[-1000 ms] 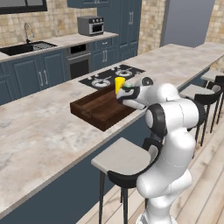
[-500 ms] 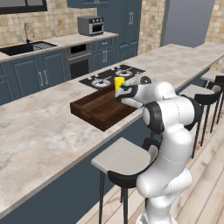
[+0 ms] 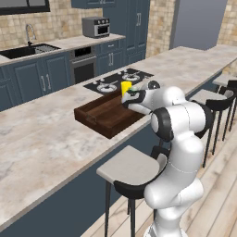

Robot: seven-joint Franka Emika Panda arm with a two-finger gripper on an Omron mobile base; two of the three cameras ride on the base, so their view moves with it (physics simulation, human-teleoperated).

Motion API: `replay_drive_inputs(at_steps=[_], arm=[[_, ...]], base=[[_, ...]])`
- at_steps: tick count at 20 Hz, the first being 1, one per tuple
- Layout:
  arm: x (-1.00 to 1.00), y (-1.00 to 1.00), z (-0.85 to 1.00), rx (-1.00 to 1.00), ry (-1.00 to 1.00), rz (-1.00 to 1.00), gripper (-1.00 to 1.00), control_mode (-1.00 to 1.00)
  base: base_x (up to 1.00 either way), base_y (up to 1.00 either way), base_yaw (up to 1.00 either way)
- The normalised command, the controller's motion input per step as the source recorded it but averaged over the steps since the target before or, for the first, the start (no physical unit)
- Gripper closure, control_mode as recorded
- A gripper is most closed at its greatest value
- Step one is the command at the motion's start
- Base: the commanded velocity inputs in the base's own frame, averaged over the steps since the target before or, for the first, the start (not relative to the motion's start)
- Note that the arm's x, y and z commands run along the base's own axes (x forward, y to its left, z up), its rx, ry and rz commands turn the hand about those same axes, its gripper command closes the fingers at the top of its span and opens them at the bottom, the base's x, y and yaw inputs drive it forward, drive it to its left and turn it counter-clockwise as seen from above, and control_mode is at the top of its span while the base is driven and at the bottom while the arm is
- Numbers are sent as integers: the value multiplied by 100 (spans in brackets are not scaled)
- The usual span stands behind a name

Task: There is a tray on the dining counter. Grab the cup, mug, and pitcher and place them on the tray. The pitcher may be placed next to the tray if it cannot fit the tray.

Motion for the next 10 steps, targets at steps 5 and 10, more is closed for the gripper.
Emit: replay_drive_inputs(at_steps=[5, 10], arm=[[0, 0, 0, 0, 0, 0, 100, -100], [0, 0, 0, 0, 0, 0, -100, -100]], base=[[0, 0, 0], [0, 0, 0]])
